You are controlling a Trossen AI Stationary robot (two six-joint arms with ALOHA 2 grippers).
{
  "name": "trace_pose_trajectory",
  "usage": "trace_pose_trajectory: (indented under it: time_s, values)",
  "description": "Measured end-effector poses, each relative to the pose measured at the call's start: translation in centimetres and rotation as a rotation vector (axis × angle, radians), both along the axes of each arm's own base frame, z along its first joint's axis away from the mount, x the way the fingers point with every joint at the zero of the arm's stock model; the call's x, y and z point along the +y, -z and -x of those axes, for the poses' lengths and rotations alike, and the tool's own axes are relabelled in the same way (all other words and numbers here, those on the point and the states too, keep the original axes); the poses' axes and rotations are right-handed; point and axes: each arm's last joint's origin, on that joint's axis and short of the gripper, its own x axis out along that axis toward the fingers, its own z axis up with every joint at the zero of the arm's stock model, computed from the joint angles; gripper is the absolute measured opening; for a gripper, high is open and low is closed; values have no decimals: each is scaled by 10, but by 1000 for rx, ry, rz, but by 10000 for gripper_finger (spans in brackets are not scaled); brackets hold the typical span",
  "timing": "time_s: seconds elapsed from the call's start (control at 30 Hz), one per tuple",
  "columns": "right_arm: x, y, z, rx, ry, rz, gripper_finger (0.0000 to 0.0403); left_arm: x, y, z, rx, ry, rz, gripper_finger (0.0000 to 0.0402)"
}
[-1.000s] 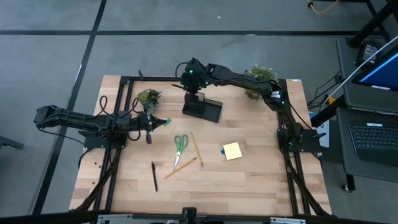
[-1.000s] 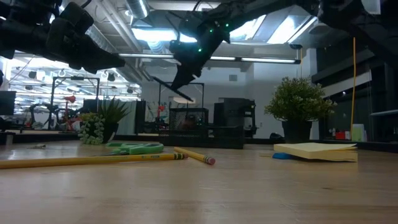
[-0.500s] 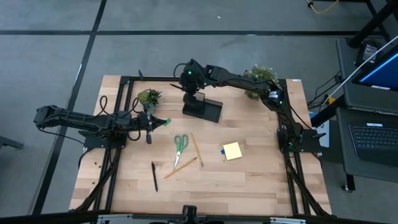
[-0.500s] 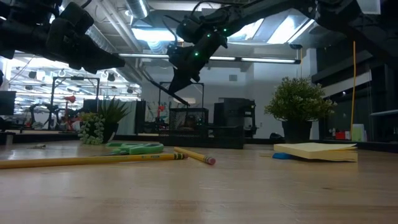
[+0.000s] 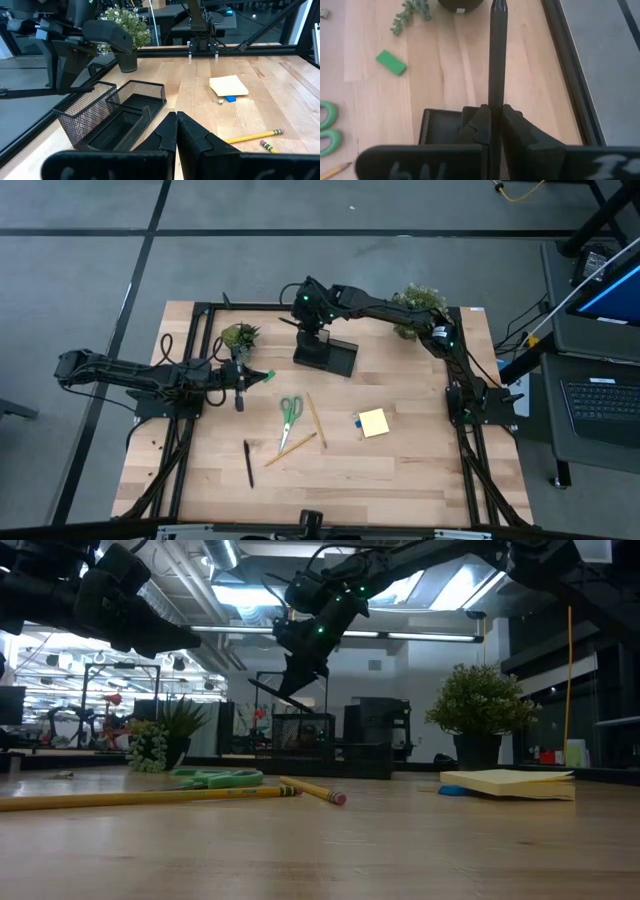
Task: Pick and place office supplies into organizer
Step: Put the top pen into the desk organizer
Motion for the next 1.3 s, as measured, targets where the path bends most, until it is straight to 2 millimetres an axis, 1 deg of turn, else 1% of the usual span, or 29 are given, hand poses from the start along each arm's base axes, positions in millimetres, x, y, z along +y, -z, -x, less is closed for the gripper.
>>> trace_pose_trajectory:
  time_s: [0.13,0.2,0.37,0.57,0.8,0.97,1.03,1.2,1.3]
  values:
    - [-2,-1,1,-3,3,-2,26,0,0,0,0,0,0,3]
    - [-4,-5,4,-6,8,-1,26,0,0,0,1,0,0,2]
    - [-4,-24,14,-32,-1,-14,26,0,1,0,8,0,0,5]
    - [0,-38,19,-61,-23,-30,26,0,1,0,13,0,0,2]
    - [-6,-36,24,-31,-3,-47,26,0,2,0,18,0,0,5]
    - [-10,-16,21,-87,17,-39,26,0,2,0,18,0,0,2]
    - [-12,-11,21,-97,20,-41,26,0,2,0,18,0,0,2]
    - [-16,-12,23,-104,43,-55,26,0,2,0,17,0,0,5]
    - [-15,-18,25,-128,26,-58,26,0,2,0,17,0,0,4]
